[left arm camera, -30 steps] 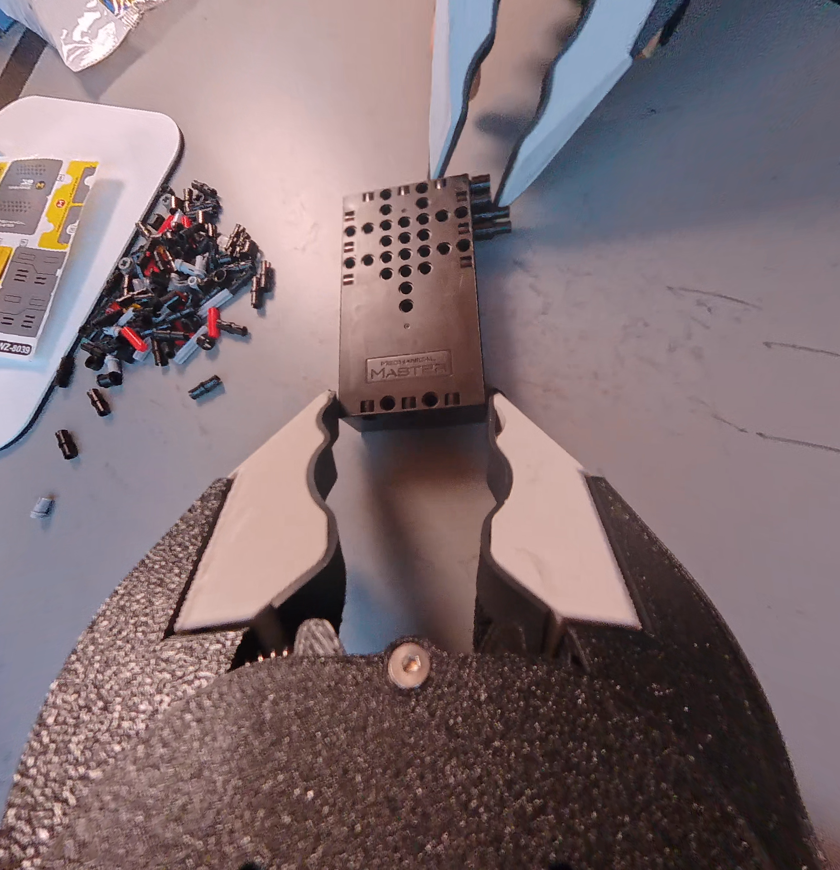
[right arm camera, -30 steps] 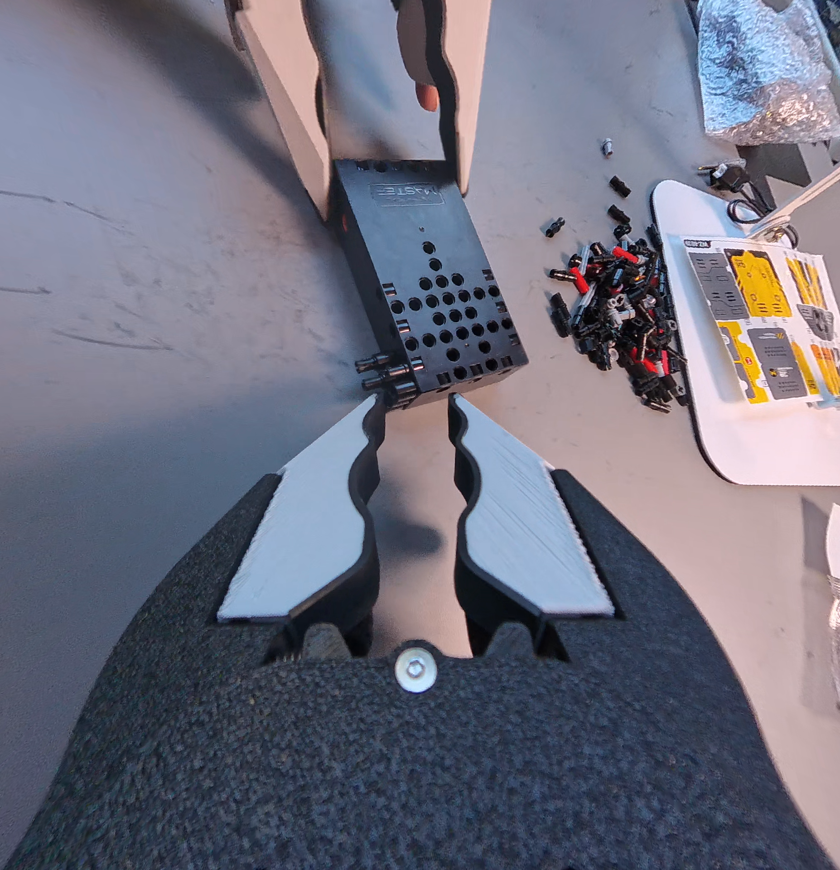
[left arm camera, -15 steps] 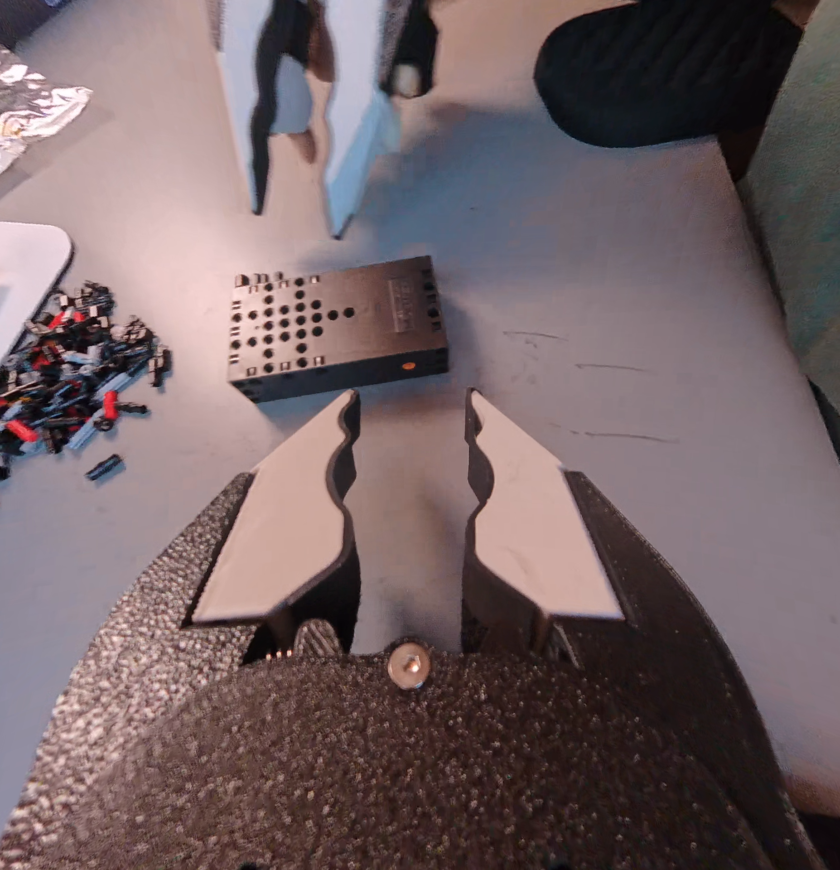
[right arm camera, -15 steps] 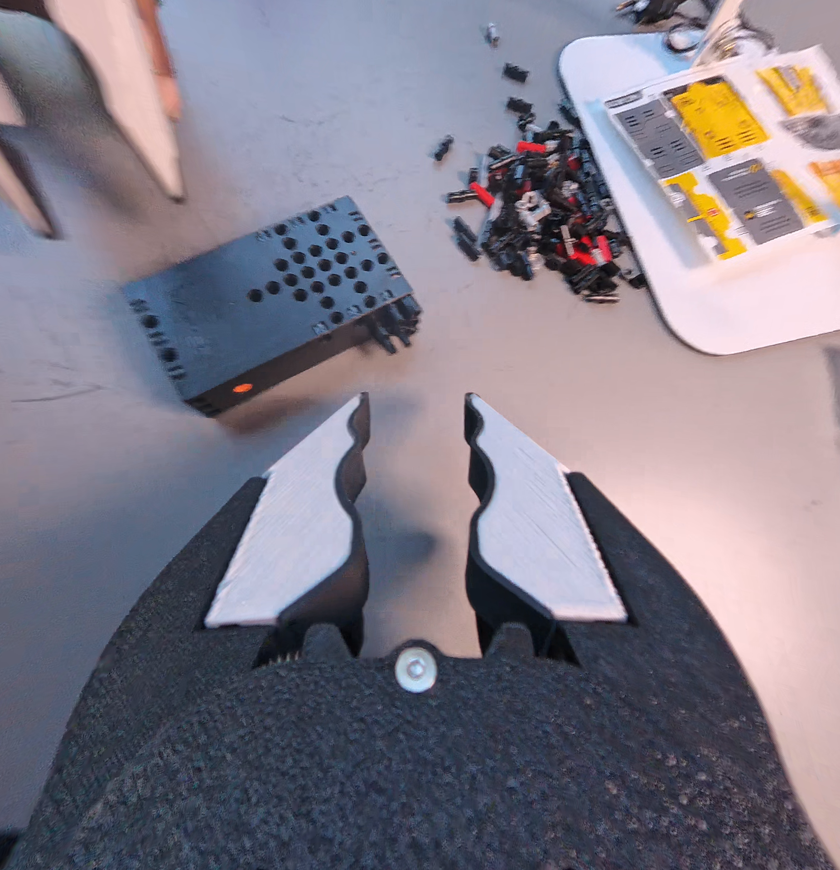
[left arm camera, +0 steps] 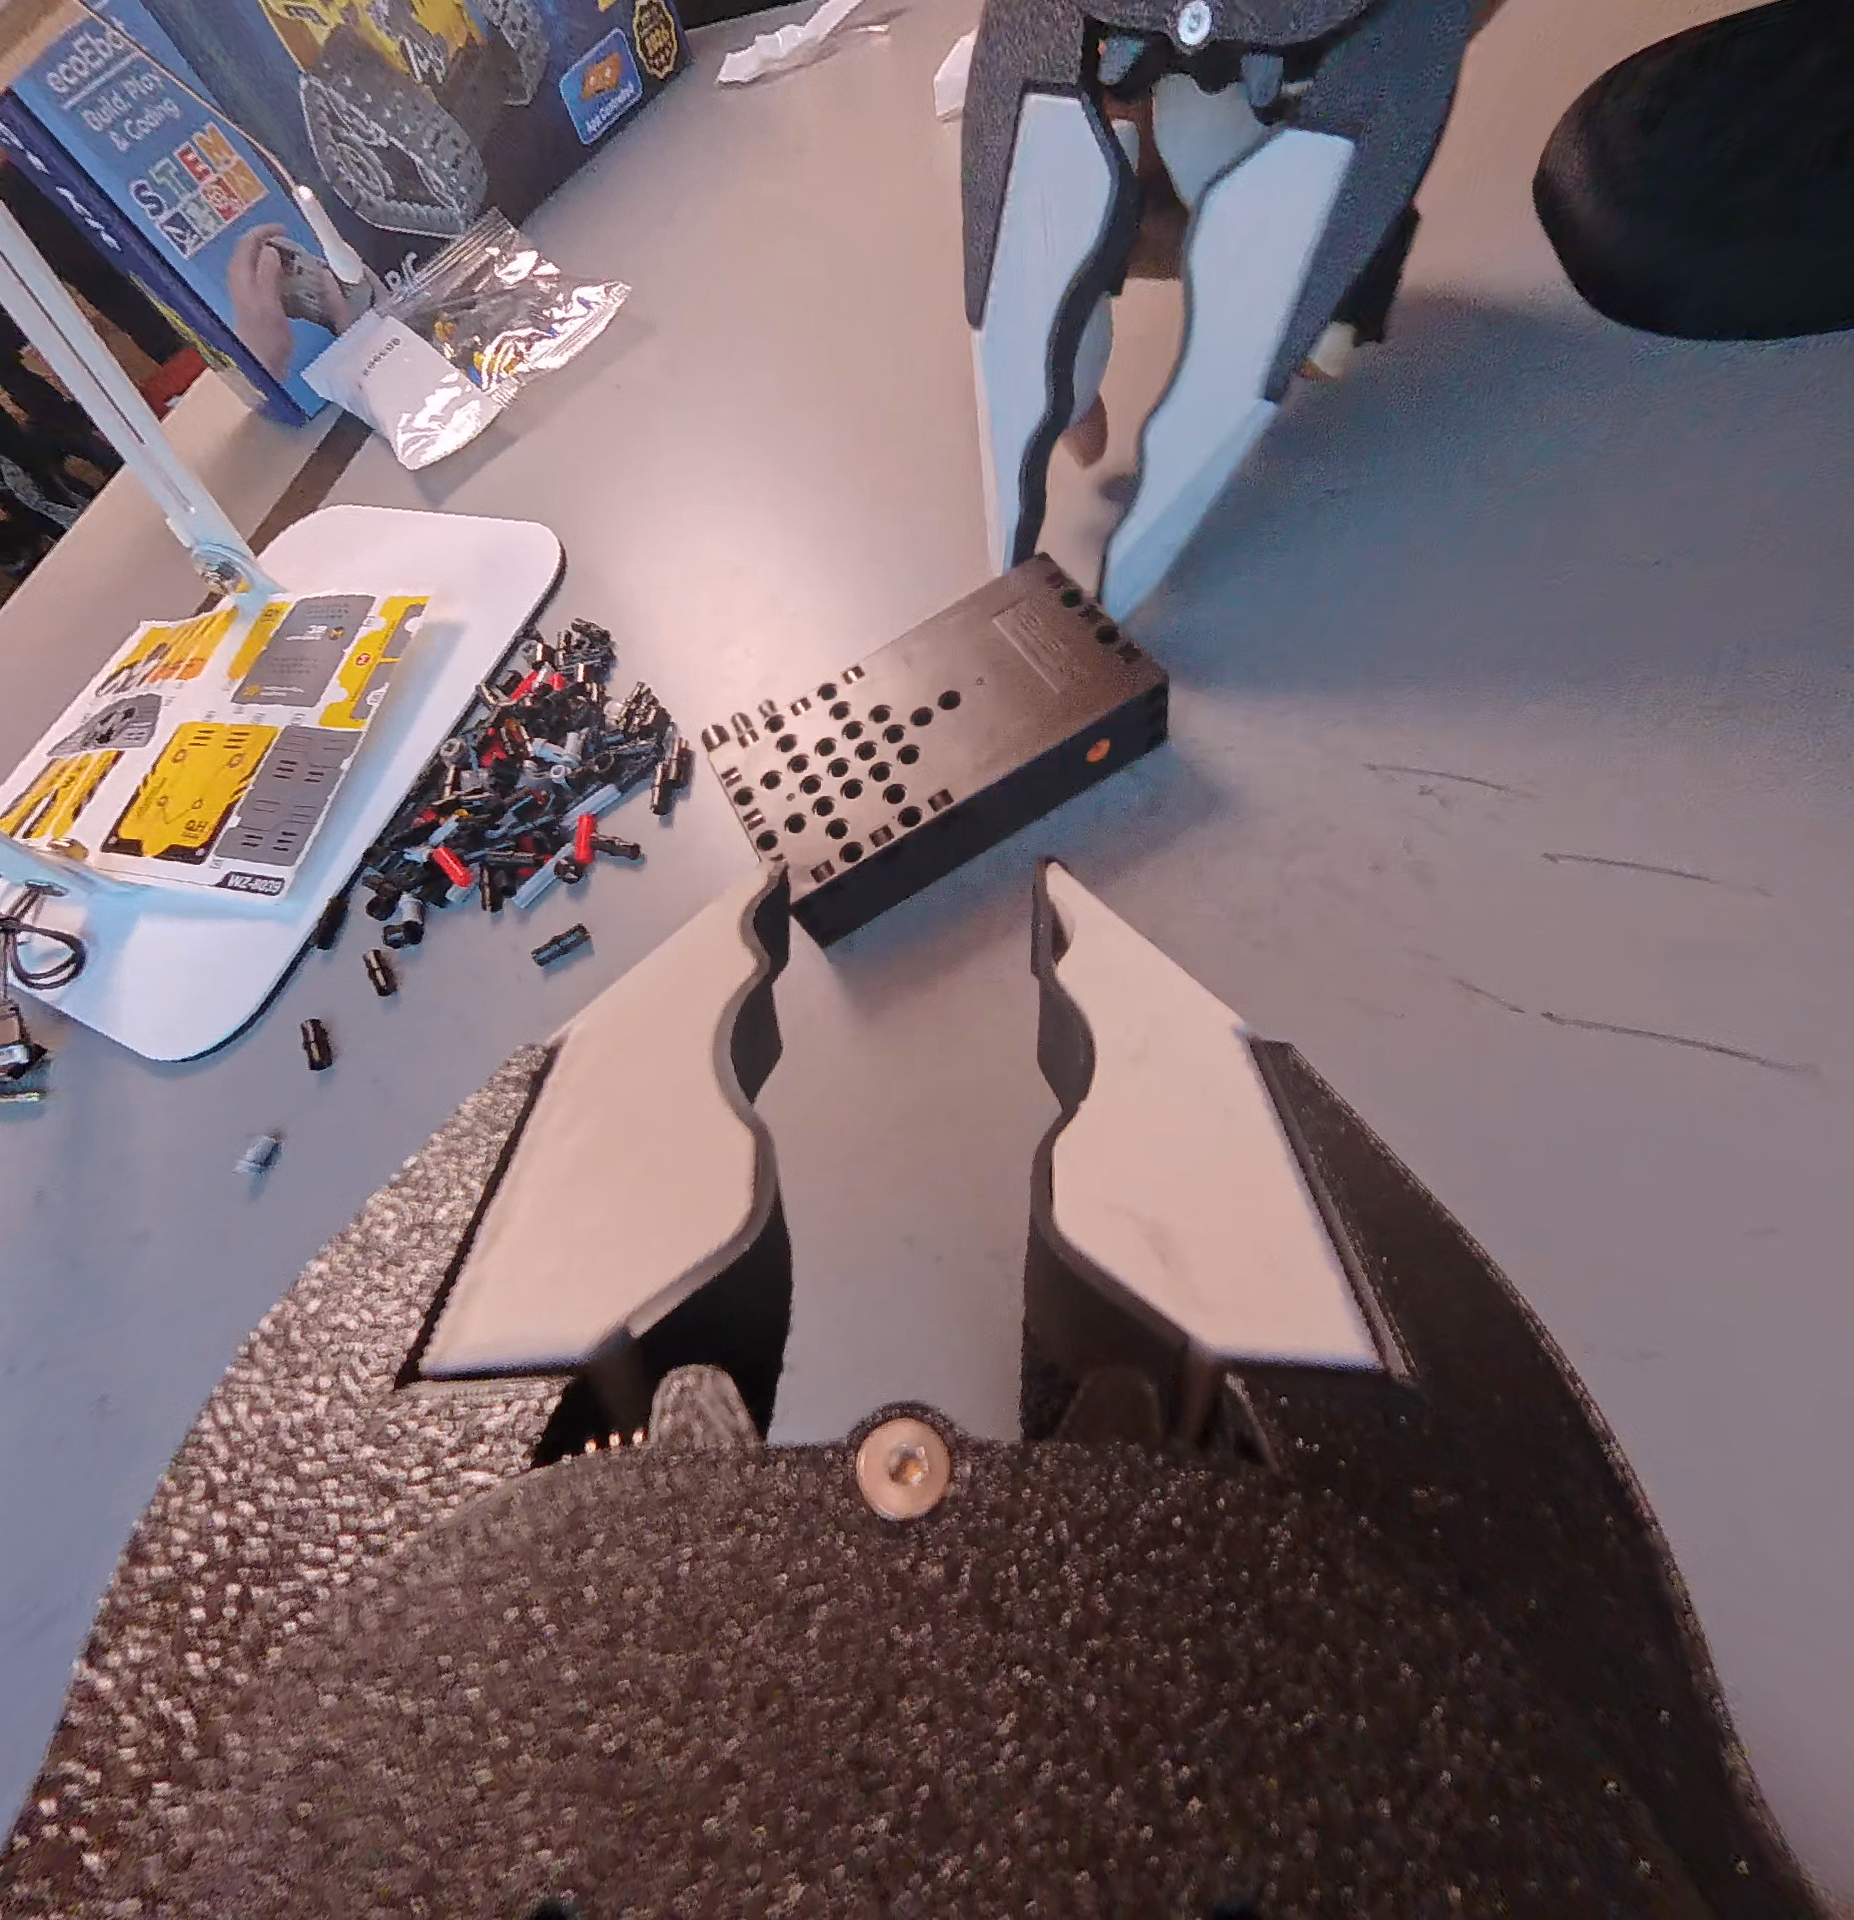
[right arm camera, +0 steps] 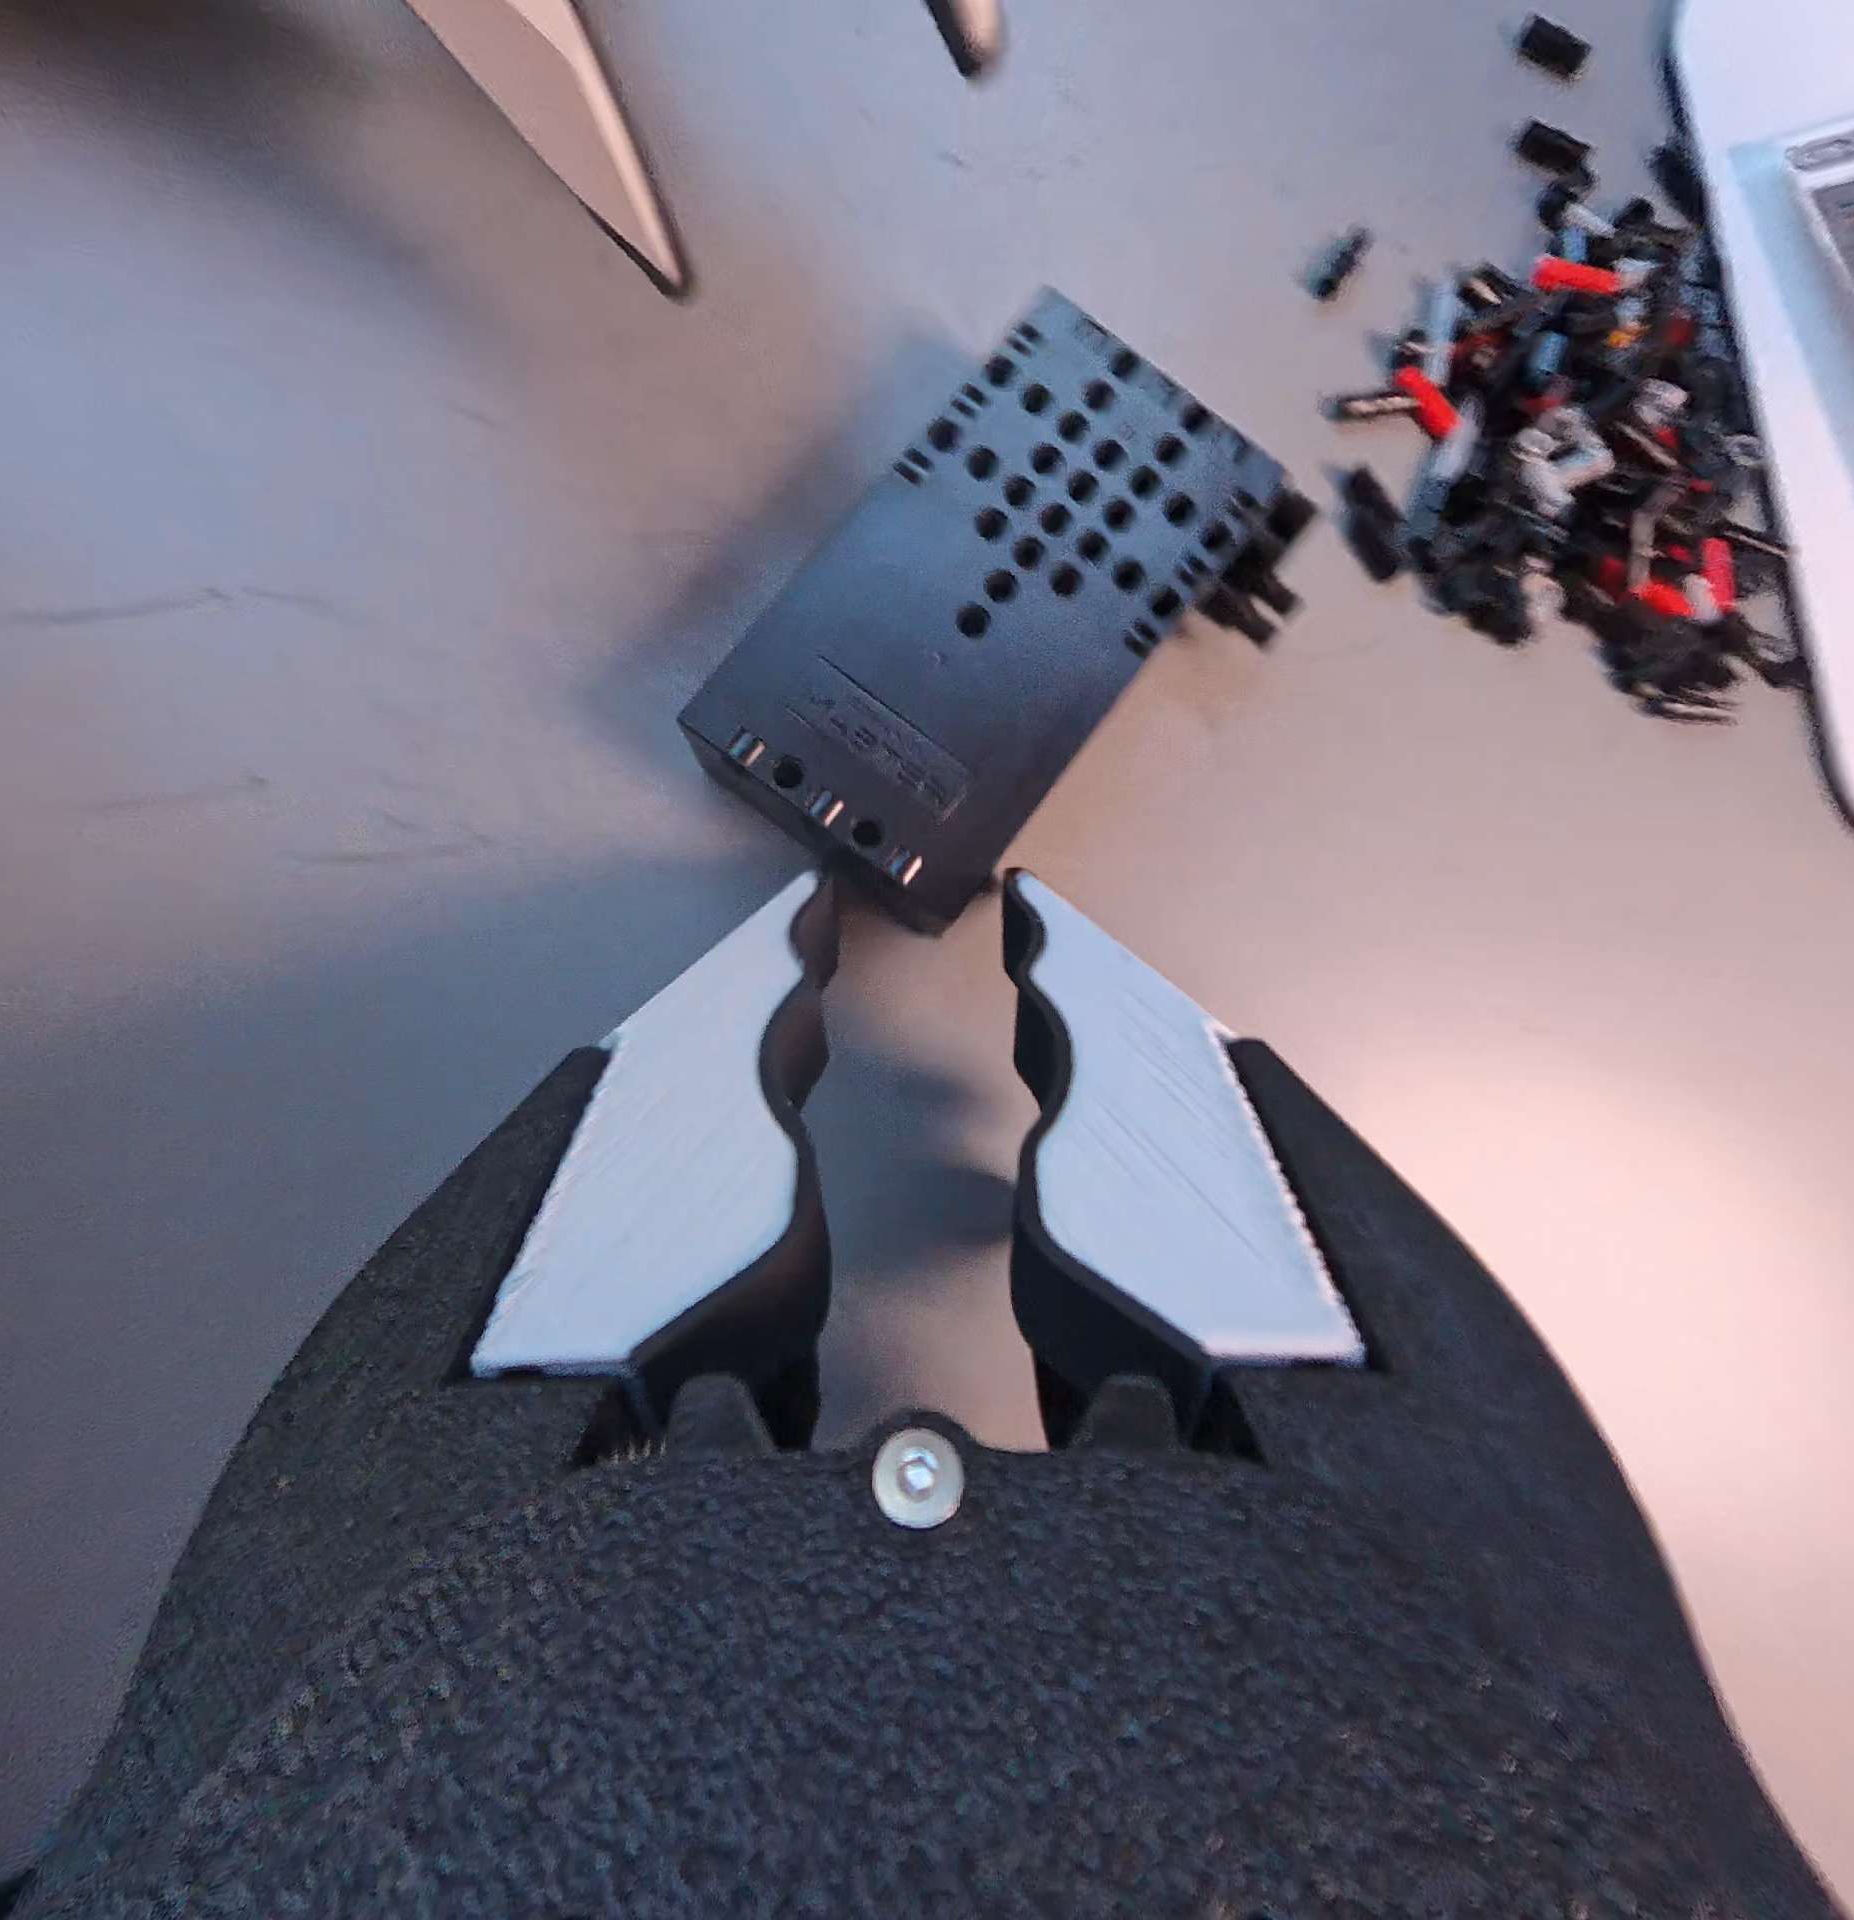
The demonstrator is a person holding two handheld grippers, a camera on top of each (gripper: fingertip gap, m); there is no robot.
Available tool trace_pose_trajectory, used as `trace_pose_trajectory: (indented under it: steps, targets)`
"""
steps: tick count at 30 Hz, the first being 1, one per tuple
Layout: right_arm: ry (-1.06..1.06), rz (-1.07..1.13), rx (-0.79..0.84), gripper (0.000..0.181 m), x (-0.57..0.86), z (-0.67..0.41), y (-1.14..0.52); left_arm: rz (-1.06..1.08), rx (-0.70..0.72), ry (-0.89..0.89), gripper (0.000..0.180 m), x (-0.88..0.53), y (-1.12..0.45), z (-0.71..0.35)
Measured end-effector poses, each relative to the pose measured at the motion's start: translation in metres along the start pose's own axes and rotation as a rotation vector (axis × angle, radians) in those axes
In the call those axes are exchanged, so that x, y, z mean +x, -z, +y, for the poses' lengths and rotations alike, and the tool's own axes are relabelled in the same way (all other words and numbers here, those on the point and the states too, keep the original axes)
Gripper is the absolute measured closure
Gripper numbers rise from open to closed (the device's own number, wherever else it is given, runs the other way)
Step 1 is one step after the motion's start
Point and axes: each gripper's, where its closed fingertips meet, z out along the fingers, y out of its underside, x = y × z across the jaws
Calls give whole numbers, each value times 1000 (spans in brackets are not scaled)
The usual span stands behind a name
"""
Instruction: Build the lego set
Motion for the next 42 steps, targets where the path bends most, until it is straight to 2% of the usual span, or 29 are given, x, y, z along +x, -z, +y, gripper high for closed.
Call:
trace_pose_trajectory:
  steps: [1, 3, 8, 10, 11, 12, 13, 20, 23, 26, 42]
  targets:
    - [24, 50, -25, 160, 17, 8, 6, -8, 4, -3, 134, -1, 1, -1]
    - [42, 90, -51, 153, 34, 17, 21, -16, 8, -10, 134, -2, 2, -3]
    - [-125, 56, 20, 97, 26, 0, 17, -10, -1, -20, 134, 0, -2, -2]
    - [-136, 66, 1, 86, 20, -5, 2, -8, -6, -18, 134, 1, -5, 0]
    - [-134, 65, -13, 88, 17, -6, -5, -9, -8, -18, 134, 1, -5, 1]
    - [-123, 62, -27, 96, 15, -7, -10, -11, -9, -15, 134, 0, -5, 2]
    - [-124, 59, -5, 115, 16, -11, -11, -15, -8, -12, 134, -1, -5, 3]
    - [116, -134, -38, 115, -9, 14, 11, -31, 17, 7, 133, -6, 2, -1]
    - [263, -268, -15, 115, -40, 16, 17, 4, 16, 2, 132, 1, -2, -1]
    - [314, -289, 15, 115, -45, 1, 6, 24, 19, 8, 132, 4, -6, 0]
    - [235, -177, 64, 118, 6, -10, -6, 27, -6, 7, 138, 9, -6, 2]
